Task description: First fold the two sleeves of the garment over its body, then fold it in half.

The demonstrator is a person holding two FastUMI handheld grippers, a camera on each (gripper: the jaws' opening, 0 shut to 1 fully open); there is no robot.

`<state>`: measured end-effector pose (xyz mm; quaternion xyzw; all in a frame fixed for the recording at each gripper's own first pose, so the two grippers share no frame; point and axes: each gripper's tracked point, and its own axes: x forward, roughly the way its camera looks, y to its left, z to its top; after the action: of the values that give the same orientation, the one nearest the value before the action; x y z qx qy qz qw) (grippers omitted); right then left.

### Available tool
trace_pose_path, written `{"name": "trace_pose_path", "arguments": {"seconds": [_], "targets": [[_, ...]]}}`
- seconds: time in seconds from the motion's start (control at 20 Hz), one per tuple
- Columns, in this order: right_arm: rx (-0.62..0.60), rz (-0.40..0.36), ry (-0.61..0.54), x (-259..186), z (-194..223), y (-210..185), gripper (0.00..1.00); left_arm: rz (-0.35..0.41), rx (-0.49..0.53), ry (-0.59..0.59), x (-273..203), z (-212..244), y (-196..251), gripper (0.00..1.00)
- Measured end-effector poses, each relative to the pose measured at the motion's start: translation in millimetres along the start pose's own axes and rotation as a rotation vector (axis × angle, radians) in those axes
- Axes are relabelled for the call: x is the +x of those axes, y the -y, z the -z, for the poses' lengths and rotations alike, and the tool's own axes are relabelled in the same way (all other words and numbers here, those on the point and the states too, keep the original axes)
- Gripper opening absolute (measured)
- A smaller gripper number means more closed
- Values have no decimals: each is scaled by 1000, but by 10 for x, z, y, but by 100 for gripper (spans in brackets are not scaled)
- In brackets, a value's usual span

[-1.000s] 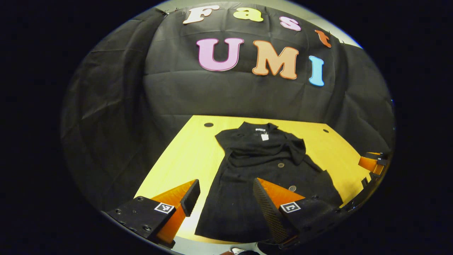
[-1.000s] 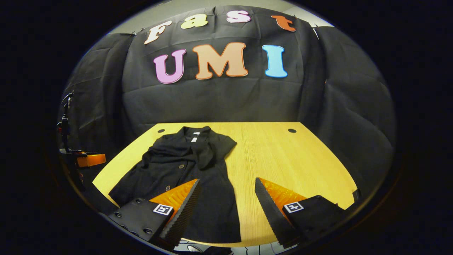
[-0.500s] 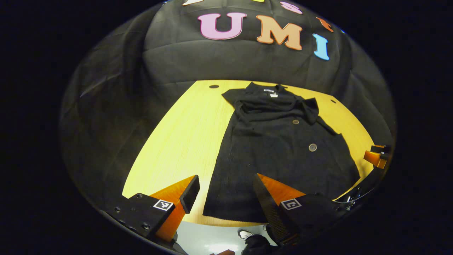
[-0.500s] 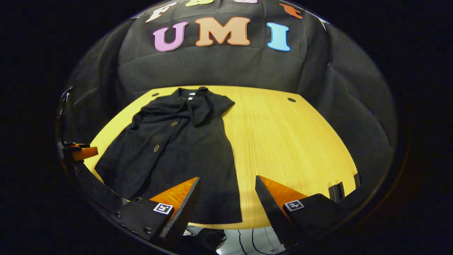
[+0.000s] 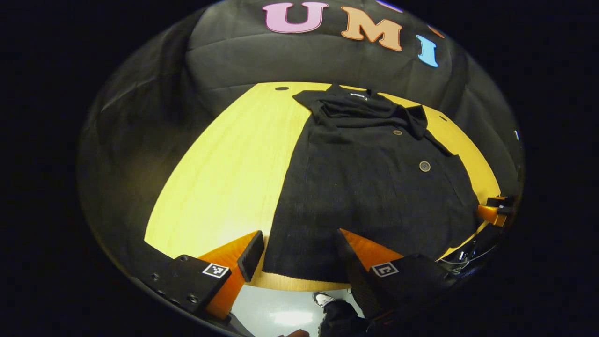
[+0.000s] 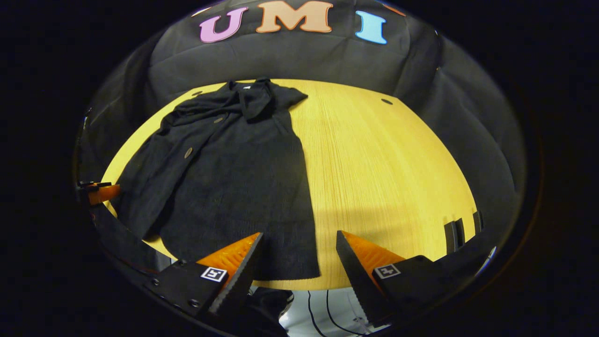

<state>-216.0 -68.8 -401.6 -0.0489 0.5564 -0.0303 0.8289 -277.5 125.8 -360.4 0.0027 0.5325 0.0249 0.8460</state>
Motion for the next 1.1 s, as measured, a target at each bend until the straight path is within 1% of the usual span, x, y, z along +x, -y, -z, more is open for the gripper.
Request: {"name": "trace_pose_path", "arguments": {"seconds": [0.05,0.1,0.15,0.2,0.25,0.35,0.4,0.45,0.5,0.6,0.65,0.7,0.75,0.95,1.1], "targets": [[-14,-10,-30,-1,47,-14,98,-4,29,15,1,-12,-1,95],[-12,-13,-28,1,34,-16,97,0,46,29,2,-39,4,95],[-11,-29,-36,9,54,-35,97,2,46,18,13,-11,10,94],[-4,-58,-47,4,65,-82,95,6,39,29,11,-28,1,94],[9,-88,-56,4,62,-129,96,9,41,29,9,-12,-3,95],[4,-110,-50,47,57,-172,70,24,46,51,5,-24,0,86],[-13,-122,-36,20,44,-194,66,26,38,66,23,-22,-8,71],[-27,-140,-28,24,57,-241,57,42,37,77,24,-26,18,57],[-35,-157,-9,24,58,-300,41,61,26,91,20,-20,57,43],[-31,-149,27,27,60,-312,9,86,-9,113,7,-37,67,15],[-24,-150,28,15,74,-313,5,94,-29,120,23,-26,77,12],[-16,-155,18,20,105,-328,4,101,-49,130,25,-28,82,2],[-14,-163,7,6,122,-343,3,104,-57,132,24,-24,91,0],[-17,-166,0,-79,190,-378,3,98,-16,127,-29,74,105,0],[-18,-151,24,-94,216,-382,3,101,-26,125,-64,91,91,0]]}}
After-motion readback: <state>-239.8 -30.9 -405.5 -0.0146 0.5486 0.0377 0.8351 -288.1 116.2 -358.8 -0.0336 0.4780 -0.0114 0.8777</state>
